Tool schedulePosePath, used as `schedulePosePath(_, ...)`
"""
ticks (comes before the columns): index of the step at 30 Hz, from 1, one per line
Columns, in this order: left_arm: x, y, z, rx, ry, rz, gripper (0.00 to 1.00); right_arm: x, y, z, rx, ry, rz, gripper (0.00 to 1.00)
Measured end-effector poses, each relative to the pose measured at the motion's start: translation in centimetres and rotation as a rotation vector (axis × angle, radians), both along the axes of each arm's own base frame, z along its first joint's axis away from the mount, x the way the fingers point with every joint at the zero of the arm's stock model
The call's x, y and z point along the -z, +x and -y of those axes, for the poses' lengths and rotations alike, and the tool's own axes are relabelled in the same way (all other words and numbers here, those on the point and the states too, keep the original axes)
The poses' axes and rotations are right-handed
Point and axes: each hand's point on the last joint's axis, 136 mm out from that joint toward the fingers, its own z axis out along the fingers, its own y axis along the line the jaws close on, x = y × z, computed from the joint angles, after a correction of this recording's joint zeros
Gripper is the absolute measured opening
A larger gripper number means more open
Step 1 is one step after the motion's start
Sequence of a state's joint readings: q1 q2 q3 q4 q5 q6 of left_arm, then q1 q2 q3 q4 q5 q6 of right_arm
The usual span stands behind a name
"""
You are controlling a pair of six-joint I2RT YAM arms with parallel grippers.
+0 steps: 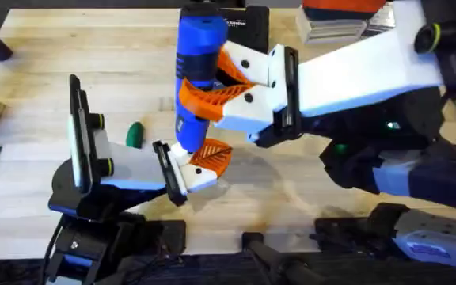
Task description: Pick up the gripper from the table and insert it into the empty holder that is missing its gripper. Then pick up a screw, insert it into the mounting hole, and use the screwdriver to tighten it. Finally, clean up the table by picking up the vegetable and placing it into the bucket.
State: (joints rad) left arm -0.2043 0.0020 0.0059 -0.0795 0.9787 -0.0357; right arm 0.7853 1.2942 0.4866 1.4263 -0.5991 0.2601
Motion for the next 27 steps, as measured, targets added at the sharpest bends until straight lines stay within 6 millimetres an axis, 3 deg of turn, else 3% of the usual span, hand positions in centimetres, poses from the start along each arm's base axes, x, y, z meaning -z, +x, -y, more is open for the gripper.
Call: schedulePosePath(27, -0.02, 0.04, -0.02, -0.002, 0.0, 0.002, 0.007, -0.16, -0.07, 0.04, -0.001, 0.005, 0.005, 0.028)
